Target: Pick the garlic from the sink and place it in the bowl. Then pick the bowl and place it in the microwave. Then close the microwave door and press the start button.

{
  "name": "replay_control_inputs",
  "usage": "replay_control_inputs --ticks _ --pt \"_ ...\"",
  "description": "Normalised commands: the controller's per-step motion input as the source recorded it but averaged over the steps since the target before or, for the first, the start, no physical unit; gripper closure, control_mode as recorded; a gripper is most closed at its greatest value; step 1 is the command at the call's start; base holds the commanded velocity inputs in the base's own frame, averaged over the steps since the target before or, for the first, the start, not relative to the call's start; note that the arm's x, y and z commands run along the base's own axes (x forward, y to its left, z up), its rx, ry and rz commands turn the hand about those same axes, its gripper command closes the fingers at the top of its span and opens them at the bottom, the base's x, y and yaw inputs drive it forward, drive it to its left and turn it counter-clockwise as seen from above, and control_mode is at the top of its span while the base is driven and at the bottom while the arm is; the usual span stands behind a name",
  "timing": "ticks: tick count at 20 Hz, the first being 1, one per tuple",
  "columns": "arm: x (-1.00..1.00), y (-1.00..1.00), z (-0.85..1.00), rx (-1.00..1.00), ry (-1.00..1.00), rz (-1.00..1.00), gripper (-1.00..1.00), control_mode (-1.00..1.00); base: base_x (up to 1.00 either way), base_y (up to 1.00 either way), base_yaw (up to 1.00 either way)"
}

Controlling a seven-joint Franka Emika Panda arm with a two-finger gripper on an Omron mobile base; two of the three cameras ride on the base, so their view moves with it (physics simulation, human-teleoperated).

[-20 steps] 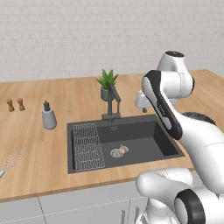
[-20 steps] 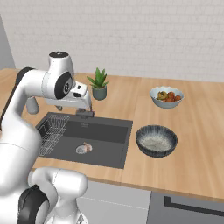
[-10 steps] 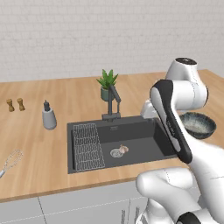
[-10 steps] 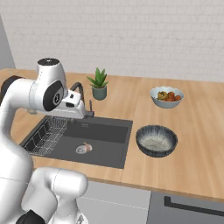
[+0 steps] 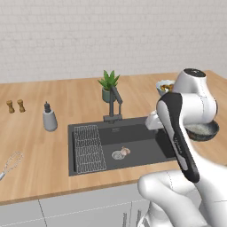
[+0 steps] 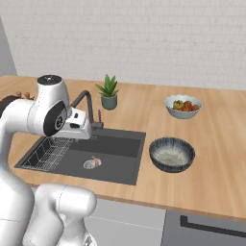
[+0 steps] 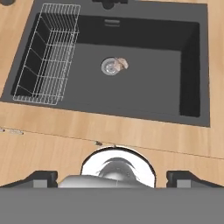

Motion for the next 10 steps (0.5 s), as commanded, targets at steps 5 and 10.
replay_control_inputs --ticks 5,10 --pt "0.01 -0.17 -0.18 0.06 0.00 0.28 -1.00 -1.00 0.00 0.00 0.00" --pt "0.20 -0.24 -0.08 0.07 0.00 0.29 -1.00 -1.00 0.00 0.00 0.00"
